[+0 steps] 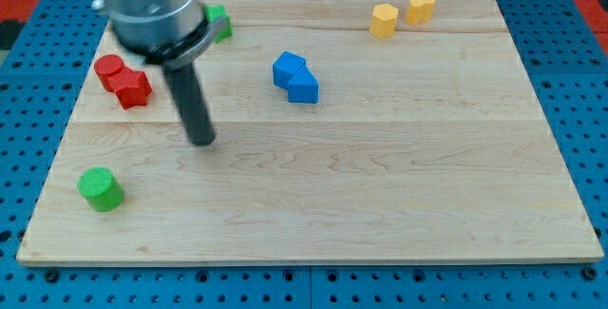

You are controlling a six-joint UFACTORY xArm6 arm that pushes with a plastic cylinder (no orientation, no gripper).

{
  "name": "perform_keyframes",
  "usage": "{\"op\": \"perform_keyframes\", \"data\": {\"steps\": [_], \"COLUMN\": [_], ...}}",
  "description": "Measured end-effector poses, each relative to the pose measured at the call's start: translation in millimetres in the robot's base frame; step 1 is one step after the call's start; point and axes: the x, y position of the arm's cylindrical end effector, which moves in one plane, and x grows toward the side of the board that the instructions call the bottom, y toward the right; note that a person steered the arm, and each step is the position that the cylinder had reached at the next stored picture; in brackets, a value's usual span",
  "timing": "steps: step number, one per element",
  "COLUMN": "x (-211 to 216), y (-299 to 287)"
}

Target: Push the green star into the green circle

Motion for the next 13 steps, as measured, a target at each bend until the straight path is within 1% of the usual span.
{"op": "perform_keyframes", "data": {"steps": [1,2,3,4,5,6,7,8,9,11,12,13], "x": [-66,-120,-162,-221,-225,-181,-149,-165,-150,-65,-50,-33], "y": [10,17,60,49,-9,-11,-17,-33,-42,-33,14,35]}}
